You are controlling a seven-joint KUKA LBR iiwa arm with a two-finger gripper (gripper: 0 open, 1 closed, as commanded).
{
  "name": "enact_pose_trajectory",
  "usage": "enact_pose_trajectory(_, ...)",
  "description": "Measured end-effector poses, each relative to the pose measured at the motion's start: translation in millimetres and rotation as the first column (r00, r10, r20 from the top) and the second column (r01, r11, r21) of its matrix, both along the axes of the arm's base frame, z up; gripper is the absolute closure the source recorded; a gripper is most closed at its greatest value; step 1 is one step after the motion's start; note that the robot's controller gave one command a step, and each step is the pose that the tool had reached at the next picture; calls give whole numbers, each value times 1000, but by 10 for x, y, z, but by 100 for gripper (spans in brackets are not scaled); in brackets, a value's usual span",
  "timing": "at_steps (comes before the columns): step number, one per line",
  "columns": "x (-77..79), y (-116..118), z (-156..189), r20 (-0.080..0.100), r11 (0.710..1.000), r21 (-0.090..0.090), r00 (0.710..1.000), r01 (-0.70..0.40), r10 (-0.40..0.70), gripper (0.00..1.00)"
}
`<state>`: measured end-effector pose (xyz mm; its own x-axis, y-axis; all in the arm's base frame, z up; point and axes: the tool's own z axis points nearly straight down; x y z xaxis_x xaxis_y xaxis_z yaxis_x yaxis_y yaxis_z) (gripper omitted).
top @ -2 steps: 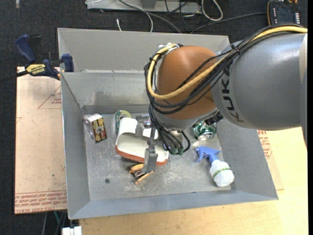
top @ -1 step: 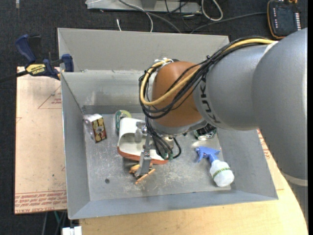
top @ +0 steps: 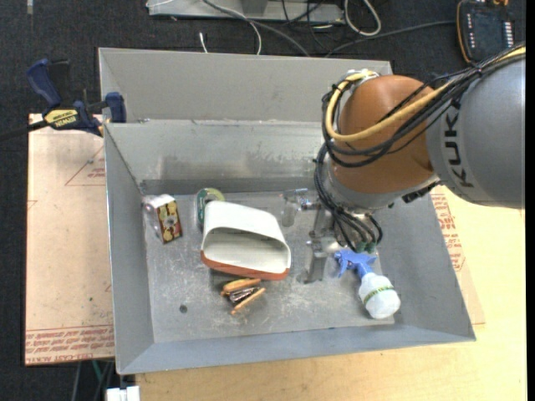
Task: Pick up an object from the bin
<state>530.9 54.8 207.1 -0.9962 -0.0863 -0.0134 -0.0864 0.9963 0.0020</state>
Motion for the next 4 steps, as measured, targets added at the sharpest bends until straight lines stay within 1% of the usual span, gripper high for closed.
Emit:
enact_pose_trajectory(1,969,438,-925,-6,997,3,997,80,-80,0)
enact_pose_trajectory(2,525,392,136,-6,997,0,997,72,-72,0)
enact_pose_trajectory(3,828,455,-468,-7,1000,1,1000,-3,3,0)
enact_pose_trajectory(4,840,324,-354,-3,1000,1,1000,16,-16,0)
